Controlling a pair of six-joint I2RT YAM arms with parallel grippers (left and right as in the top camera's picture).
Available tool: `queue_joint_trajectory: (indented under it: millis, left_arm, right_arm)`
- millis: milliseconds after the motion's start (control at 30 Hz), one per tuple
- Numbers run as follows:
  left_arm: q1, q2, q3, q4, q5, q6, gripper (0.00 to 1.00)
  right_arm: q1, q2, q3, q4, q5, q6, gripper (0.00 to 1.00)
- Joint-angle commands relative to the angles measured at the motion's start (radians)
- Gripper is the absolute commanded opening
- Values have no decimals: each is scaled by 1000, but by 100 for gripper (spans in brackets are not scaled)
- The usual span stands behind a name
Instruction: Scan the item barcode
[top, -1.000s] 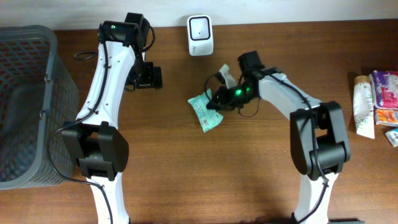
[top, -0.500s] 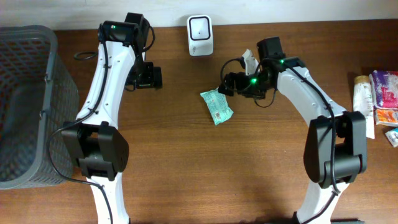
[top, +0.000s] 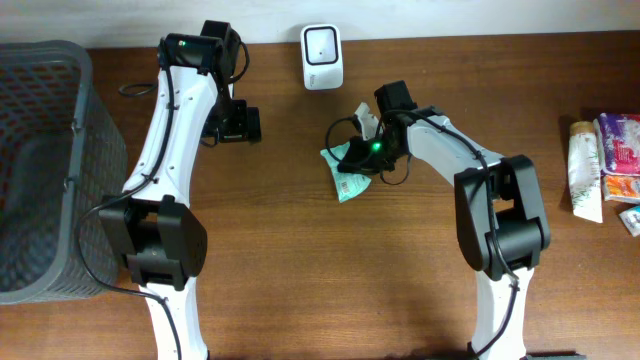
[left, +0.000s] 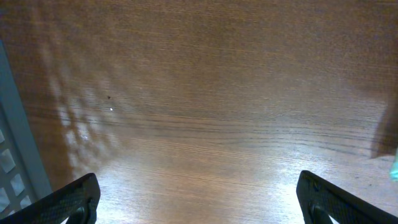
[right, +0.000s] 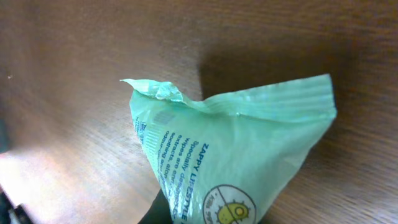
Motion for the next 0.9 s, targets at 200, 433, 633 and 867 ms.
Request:
queue_joint_trajectory:
  millis: [200,433,633,867]
  left_arm:
    - [5,-7,-4,0,-7,-14,99]
    - [5,-7,-4,0,-7,-14,99]
    - [5,-7,-4,0,-7,-14,99]
    - [5,-7,-4,0,-7,-14,99]
  right_arm:
    - [-75,-127,139,72,-425,-61,4]
    - [-72,-283,149,391,-359,193,4]
    - [-53,-282,149,364,-313,457,4]
    - [1,-282,149,209,-128,478,4]
